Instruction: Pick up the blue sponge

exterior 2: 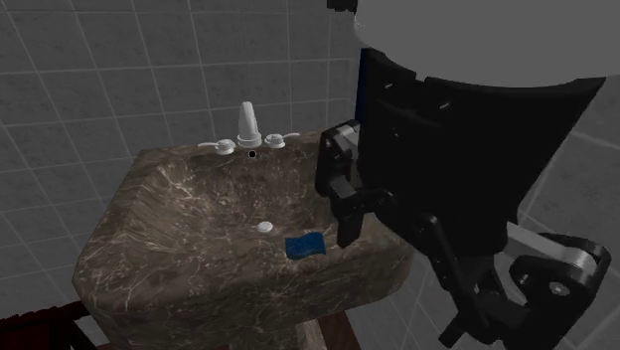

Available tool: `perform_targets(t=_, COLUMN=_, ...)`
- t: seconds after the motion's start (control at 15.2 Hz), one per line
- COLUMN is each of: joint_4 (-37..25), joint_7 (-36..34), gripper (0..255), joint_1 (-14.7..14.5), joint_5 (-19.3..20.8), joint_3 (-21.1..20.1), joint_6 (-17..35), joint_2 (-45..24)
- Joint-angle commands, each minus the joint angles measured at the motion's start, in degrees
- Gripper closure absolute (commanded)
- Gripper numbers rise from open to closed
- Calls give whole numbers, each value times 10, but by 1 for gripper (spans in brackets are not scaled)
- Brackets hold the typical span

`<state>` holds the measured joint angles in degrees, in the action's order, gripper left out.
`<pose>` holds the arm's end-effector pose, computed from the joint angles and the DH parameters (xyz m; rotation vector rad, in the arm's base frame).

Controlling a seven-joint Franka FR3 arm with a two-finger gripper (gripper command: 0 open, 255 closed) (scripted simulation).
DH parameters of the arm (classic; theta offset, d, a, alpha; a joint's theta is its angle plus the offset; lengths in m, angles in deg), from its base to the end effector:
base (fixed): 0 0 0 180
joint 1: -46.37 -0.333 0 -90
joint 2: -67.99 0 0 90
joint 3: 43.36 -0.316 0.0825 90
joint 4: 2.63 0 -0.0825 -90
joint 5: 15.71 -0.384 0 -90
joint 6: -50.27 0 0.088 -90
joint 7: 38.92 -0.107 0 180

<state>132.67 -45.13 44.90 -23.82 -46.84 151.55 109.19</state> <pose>0.3413 0.0469 0.5846 -3.0244 0.0810 -0.1743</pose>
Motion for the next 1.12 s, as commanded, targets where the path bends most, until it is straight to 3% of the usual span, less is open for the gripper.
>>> perform_targets(t=0.0, joint_4=8, joint_7=-19, gripper=0, joint_1=-5, joint_5=-10, joint_3=-19, joint_6=35, joint_2=-24)
perform_targets(t=0.59, joint_4=3, joint_7=-111, gripper=0, joint_1=-24, joint_5=-36, joint_3=-108, joint_6=169, joint_2=-149)
perform_targets(t=1.06, joint_4=-44, joint_7=-196, gripper=0, joint_1=-29, joint_5=-15, joint_3=-174, joint_6=260, joint_2=-280)
